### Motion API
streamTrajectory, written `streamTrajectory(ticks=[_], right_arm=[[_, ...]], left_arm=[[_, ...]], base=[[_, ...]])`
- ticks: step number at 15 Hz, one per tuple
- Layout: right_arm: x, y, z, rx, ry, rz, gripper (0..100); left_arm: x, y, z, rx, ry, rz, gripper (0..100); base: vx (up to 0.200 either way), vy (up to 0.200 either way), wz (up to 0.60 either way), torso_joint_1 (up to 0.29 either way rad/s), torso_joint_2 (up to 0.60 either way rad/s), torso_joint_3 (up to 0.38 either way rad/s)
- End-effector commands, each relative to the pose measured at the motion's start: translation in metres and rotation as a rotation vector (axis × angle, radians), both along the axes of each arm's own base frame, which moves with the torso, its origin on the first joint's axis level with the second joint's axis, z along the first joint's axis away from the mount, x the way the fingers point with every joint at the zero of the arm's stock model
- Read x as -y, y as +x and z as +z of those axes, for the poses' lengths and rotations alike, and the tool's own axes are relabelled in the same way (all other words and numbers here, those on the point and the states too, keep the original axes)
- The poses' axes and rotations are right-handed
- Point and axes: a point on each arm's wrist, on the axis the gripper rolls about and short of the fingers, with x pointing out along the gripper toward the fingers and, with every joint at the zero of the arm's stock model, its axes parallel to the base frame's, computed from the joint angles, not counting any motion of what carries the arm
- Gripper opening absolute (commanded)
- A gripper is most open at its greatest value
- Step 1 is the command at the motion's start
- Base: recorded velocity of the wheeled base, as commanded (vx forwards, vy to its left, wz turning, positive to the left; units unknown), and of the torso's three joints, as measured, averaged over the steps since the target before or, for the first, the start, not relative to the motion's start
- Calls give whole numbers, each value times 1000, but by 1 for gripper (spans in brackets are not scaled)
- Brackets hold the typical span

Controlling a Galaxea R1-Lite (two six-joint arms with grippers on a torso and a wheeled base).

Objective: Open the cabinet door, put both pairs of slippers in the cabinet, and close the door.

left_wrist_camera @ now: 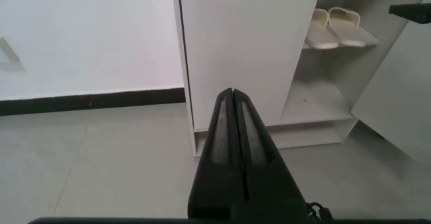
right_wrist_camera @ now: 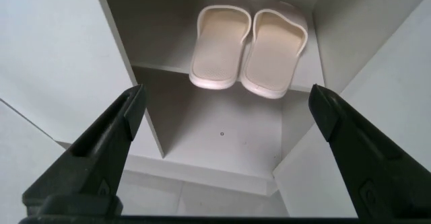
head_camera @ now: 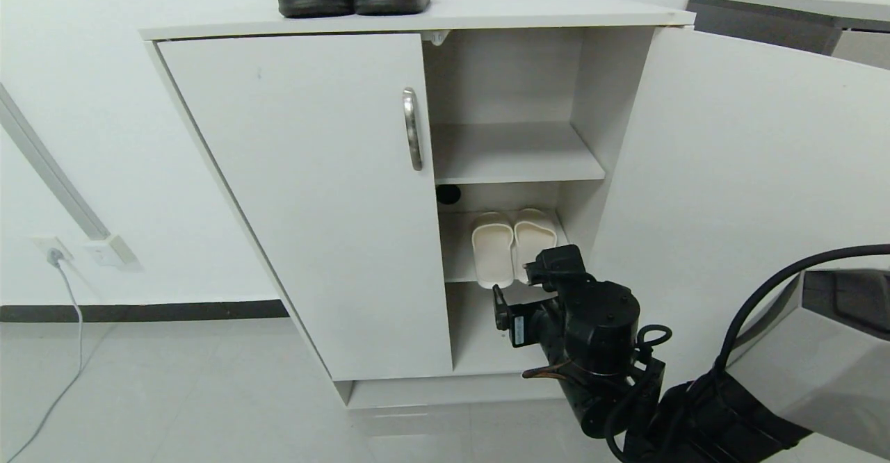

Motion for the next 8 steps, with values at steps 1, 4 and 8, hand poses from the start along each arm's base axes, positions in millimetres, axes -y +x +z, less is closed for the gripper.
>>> streamTrajectory(ticks=[1, 4, 8], right_arm=[[1, -2, -1, -3, -4, 3, 100], [3, -3, -3, -9, -10, 10, 100], [4, -5, -5, -8, -11, 26, 100]], left_arm=[[0, 0, 0, -2, 0, 1, 0], [0, 0, 0, -2, -2, 1, 0], [0, 0, 0, -2, -2, 1, 0]], base=[[0, 0, 0, 0, 0, 0], [0, 0, 0, 0, 0, 0], [0, 100, 0, 1, 1, 1]])
